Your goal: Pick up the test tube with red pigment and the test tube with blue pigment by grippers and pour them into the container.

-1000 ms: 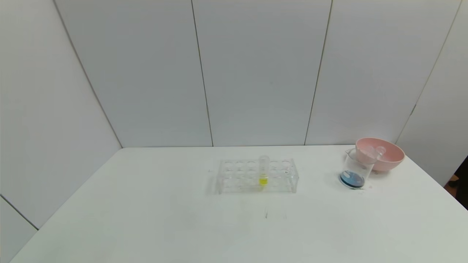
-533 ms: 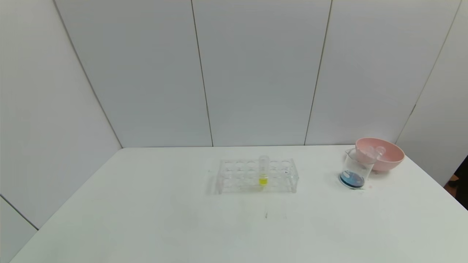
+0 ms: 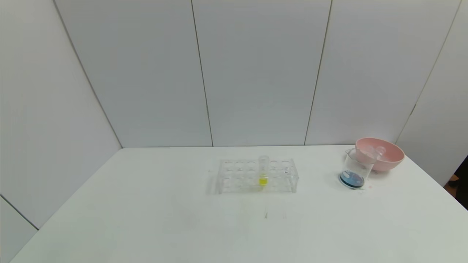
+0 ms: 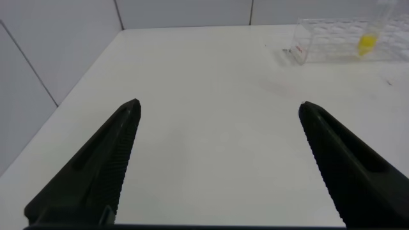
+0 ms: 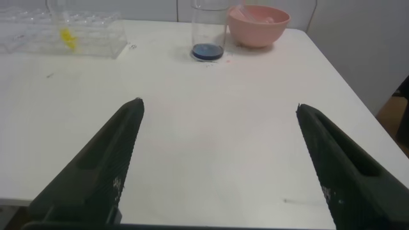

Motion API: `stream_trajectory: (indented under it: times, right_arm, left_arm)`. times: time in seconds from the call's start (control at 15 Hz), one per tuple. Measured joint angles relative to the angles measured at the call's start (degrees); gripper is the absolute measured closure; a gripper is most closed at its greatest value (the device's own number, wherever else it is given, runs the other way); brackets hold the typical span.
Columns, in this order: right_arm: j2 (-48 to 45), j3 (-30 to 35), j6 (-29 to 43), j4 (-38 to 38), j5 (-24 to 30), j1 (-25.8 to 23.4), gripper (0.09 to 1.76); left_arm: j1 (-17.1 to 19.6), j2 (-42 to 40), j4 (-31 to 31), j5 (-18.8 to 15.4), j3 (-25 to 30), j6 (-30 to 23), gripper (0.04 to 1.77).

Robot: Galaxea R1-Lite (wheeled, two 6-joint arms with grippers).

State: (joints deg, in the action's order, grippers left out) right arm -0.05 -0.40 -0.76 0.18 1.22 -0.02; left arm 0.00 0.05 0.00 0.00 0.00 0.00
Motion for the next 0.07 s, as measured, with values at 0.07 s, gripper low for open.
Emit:
stream_trajectory:
  times: [0.07]
  right_arm:
    - [-0.02,0.18,0.00,-0.62,0.04,-0.05,0.14]
  left_arm:
    - [0.00,0.00,0.00,0.00,0.00,0.00,0.05]
